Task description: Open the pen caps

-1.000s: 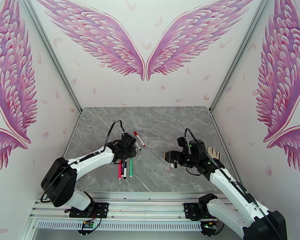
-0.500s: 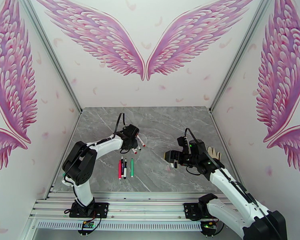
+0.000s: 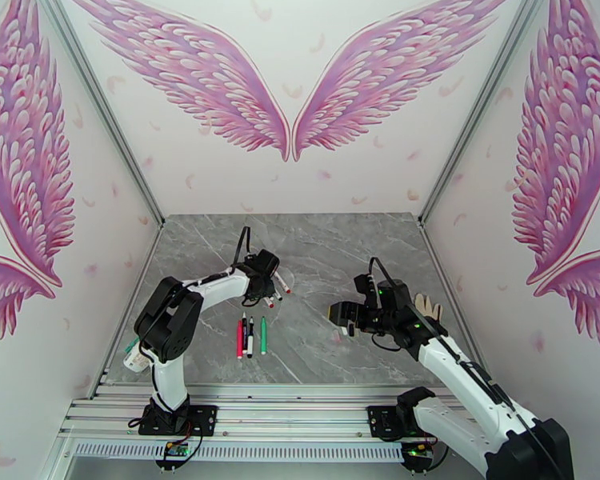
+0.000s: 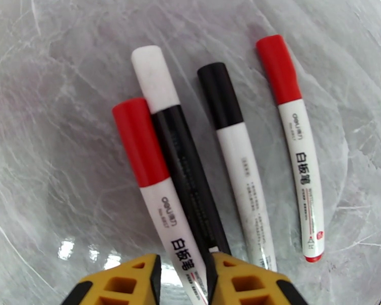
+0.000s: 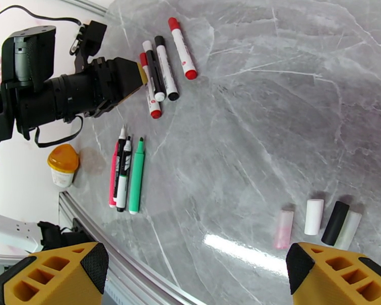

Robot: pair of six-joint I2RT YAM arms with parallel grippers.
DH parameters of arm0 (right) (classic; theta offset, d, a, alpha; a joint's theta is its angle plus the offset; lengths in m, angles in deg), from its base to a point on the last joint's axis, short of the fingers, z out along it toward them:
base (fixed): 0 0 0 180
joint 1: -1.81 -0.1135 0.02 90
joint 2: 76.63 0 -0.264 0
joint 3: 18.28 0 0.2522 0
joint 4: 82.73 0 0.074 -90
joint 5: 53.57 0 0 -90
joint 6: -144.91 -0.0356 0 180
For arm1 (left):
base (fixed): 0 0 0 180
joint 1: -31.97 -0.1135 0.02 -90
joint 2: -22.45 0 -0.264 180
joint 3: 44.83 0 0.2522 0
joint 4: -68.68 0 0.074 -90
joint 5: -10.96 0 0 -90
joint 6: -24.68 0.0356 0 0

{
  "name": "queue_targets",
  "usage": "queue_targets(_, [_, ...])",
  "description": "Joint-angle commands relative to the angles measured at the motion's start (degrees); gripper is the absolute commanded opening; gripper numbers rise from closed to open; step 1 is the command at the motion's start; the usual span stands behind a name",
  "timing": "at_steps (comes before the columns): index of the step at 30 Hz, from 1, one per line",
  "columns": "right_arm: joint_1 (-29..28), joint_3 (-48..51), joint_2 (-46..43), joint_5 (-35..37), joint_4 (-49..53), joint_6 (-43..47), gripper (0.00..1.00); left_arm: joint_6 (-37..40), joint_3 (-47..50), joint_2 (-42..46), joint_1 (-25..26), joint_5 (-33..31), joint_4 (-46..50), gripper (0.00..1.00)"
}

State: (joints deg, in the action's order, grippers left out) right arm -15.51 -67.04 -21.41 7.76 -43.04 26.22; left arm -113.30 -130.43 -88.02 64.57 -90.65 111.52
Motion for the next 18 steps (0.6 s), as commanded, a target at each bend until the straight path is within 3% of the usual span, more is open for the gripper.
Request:
queue_targets(1, [-0.51, 1.3, -0.28, 0.8, -0.73, 0.15, 0.99, 0.39, -1.64, -1.27, -0.47, -0.71, 0.11, 0.32])
queue_targets(18, [-0.45, 1.95, -0.29, 1.06, -0.86, -0.13, 0.99, 0.25, 0.19, -2.72, -3.04, 0.27, -1.22, 0.3])
